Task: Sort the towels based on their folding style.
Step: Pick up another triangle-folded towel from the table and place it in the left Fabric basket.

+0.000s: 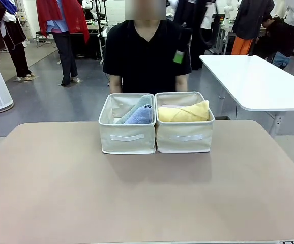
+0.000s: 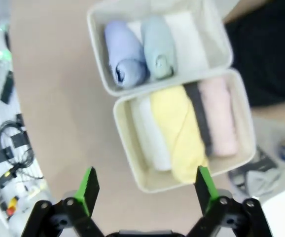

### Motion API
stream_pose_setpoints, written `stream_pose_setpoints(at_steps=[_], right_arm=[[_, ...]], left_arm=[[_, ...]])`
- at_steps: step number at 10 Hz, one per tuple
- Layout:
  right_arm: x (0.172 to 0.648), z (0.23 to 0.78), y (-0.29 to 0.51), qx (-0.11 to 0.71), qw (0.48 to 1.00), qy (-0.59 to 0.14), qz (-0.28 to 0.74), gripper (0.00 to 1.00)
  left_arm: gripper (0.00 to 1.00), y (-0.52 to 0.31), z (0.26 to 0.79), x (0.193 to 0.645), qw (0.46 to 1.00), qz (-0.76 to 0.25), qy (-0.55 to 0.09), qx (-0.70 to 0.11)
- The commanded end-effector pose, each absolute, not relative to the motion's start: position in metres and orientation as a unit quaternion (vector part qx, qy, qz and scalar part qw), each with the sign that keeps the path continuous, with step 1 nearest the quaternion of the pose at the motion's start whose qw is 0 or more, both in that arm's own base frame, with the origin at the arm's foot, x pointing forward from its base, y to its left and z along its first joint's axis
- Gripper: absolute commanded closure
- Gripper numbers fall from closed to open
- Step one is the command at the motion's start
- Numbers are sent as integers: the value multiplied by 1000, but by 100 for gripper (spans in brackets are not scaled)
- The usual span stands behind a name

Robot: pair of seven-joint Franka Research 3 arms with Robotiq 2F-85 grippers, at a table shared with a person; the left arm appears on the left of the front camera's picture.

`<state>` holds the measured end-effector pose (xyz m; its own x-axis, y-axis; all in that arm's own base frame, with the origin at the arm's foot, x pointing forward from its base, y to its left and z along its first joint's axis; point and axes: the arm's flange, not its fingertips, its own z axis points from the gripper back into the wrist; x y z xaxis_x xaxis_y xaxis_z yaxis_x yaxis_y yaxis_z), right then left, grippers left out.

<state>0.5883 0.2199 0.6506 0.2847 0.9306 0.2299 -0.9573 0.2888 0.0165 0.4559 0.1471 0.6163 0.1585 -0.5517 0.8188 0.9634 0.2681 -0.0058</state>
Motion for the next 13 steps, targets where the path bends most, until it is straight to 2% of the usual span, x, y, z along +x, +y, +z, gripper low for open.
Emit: stream_pose_setpoints(at_steps=[1, 4, 6, 7, 8, 13], right_arm=[[488, 593, 166, 76, 821, -116, 554, 0], [471, 604, 120, 96, 828, -167, 527, 0], [482, 607, 113, 118, 828, -146, 529, 0], [496, 607, 125, 119, 849, -95, 505, 0], [473, 612, 106, 99, 838, -145, 517, 0], [475, 614, 107, 103, 839, -139, 516, 0]], left_arm=[[0, 146, 617, 455, 713, -534, -362, -274], [0, 146, 617, 455, 713, -534, -362, -274], [0, 146, 617, 455, 713, -534, -362, -274], [0, 146, 617, 455, 713, -534, -362, -274], [0, 146, 617, 455, 713, -534, -362, -274], [0, 146, 617, 455, 713, -534, -362, -274]])
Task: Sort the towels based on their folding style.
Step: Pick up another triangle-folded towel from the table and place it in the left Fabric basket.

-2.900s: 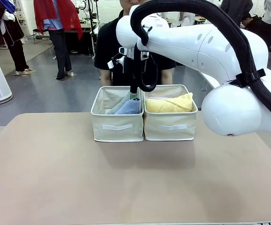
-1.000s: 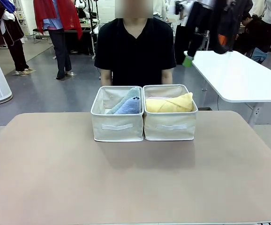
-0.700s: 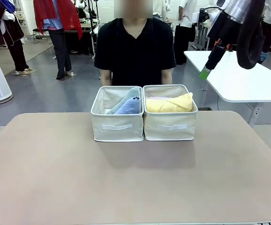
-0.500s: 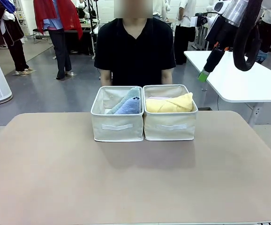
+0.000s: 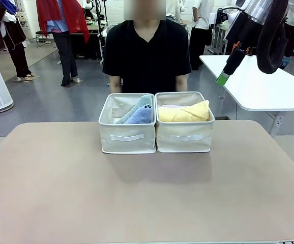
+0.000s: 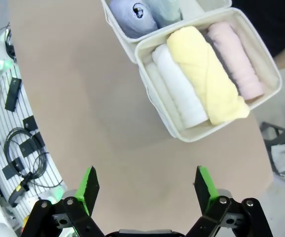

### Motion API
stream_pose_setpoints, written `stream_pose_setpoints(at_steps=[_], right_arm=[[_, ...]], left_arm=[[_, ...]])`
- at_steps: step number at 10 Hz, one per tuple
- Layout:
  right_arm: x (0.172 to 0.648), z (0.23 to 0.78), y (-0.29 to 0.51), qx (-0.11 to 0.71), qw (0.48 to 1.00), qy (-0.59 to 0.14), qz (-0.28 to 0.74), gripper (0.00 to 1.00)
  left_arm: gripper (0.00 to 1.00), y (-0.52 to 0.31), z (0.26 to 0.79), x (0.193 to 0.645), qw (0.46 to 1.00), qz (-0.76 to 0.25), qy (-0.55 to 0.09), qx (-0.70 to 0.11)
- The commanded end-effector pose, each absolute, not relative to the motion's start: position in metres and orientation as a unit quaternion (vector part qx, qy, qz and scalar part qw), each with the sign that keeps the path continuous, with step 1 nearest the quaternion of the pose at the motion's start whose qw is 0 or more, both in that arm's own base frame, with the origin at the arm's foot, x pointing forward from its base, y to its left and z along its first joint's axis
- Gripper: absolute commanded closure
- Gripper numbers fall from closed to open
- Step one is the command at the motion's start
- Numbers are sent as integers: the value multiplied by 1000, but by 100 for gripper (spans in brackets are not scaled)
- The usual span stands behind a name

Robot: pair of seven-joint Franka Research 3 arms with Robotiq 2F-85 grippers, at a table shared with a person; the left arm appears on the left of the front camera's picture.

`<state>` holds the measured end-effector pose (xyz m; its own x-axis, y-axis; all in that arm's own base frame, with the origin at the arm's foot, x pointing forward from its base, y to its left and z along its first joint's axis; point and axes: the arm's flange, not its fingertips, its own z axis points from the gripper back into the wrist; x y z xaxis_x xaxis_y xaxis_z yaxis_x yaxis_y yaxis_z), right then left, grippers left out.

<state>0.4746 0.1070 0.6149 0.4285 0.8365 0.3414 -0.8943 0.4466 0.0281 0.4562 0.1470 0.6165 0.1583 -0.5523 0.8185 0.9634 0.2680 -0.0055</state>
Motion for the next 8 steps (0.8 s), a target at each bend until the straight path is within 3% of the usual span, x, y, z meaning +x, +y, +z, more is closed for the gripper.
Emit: stream_pose_setpoints(at_steps=[1, 2, 4, 6, 8], right_arm=[[476, 624, 58, 170, 760, -114, 617, 0], [475, 628, 0, 241, 714, -147, 641, 0], [464, 632, -91, 291, 670, -276, 625, 0], [453, 631, -152, 392, 604, -352, 598, 0], [452, 620, -171, 409, 621, -383, 548, 0]], left_arm=[[0, 146, 617, 455, 713, -534, -362, -274], [0, 146, 617, 455, 713, -534, -362, -274], [0, 146, 617, 455, 713, -534, -362, -274], [0, 146, 617, 455, 713, -534, -362, -274], [0, 146, 617, 455, 713, -534, -362, -274]])
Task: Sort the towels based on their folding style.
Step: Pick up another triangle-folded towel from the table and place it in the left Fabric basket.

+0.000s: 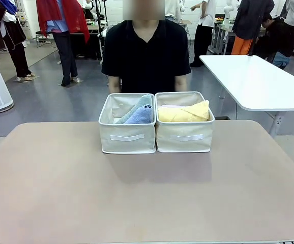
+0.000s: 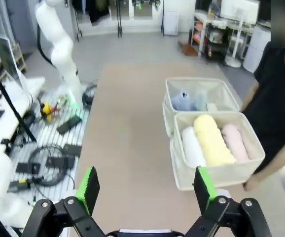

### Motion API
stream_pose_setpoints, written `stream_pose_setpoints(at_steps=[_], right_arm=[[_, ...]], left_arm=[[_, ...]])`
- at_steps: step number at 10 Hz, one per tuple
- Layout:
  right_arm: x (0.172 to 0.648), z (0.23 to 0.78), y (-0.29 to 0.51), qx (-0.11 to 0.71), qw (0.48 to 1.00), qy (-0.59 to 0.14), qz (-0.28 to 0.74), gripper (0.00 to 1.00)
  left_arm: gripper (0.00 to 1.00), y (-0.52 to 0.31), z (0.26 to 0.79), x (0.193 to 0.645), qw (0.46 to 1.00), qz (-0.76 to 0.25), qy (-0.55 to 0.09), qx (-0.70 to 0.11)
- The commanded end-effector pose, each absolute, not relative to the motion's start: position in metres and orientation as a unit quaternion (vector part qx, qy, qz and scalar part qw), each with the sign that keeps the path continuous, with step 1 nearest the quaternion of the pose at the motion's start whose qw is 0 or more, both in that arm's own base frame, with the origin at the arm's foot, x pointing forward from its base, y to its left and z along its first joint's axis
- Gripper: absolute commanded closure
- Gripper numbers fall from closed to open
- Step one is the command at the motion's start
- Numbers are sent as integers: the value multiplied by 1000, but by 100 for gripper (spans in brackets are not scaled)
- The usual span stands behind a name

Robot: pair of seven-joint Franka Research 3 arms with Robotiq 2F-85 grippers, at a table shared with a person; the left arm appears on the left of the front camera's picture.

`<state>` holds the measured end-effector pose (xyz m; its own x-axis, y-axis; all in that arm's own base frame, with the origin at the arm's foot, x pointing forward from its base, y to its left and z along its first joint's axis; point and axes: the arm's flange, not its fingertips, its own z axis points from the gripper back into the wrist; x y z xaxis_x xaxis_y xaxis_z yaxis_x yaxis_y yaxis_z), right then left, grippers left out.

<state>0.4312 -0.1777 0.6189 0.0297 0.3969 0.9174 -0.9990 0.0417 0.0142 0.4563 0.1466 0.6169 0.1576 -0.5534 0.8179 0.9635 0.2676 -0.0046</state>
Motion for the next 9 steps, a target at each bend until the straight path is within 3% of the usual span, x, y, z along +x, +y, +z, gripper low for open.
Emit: stream_pose_setpoints(at_steps=[1, 4, 5, 9], right_arm=[[451, 615, -177, 408, 630, -382, 539, 0], [452, 613, -186, 382, 656, -398, 516, 0], [447, 599, -186, 407, 626, -383, 544, 0], [447, 599, -186, 407, 626, -383, 544, 0]], left_arm=[[0, 146, 617, 455, 713, -534, -362, -274], [0, 146, 617, 455, 713, -534, -362, -274], [0, 146, 617, 455, 713, -534, -362, -274], [0, 146, 617, 455, 713, -534, -362, -274]])
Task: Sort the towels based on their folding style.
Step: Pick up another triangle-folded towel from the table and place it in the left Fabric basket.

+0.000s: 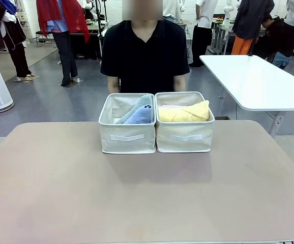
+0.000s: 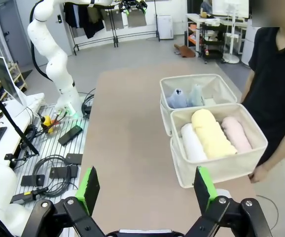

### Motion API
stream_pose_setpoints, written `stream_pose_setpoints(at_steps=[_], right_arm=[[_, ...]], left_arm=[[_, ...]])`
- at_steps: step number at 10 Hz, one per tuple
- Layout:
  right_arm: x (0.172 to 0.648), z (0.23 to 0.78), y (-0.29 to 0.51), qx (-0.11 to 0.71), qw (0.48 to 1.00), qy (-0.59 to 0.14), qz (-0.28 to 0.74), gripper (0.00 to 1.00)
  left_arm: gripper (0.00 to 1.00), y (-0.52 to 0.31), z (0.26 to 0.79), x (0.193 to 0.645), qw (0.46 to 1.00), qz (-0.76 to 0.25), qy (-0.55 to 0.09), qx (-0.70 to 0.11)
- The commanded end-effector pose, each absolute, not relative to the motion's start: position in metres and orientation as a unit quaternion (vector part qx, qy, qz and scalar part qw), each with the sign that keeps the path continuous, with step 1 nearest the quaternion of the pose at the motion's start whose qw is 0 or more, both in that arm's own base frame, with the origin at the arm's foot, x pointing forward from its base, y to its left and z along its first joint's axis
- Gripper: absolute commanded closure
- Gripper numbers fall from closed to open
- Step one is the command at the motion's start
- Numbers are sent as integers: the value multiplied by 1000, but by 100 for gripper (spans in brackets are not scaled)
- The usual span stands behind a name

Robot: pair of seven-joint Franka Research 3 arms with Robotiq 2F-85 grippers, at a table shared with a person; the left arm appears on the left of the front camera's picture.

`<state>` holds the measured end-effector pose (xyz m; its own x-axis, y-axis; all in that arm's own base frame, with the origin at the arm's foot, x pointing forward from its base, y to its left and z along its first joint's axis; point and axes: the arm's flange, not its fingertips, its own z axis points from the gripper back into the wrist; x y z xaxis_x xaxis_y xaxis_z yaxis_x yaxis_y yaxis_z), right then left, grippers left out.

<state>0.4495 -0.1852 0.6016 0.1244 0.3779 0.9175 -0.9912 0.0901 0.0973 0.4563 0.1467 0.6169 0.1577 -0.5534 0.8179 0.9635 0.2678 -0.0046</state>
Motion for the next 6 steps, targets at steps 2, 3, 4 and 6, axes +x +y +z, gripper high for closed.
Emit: stream_pose_setpoints(at_steps=[2, 3, 4, 6], right_arm=[[447, 599, -186, 407, 626, -383, 544, 0], [447, 599, -186, 407, 626, -383, 544, 0], [447, 599, -186, 407, 626, -383, 544, 0], [447, 599, -186, 407, 626, -383, 544, 0]], left_arm=[[0, 146, 617, 455, 713, -534, -362, -274], [0, 146, 617, 455, 713, -534, -362, -274], [0, 146, 617, 455, 713, -534, -362, -274], [0, 146, 617, 455, 713, -534, -362, -274]])
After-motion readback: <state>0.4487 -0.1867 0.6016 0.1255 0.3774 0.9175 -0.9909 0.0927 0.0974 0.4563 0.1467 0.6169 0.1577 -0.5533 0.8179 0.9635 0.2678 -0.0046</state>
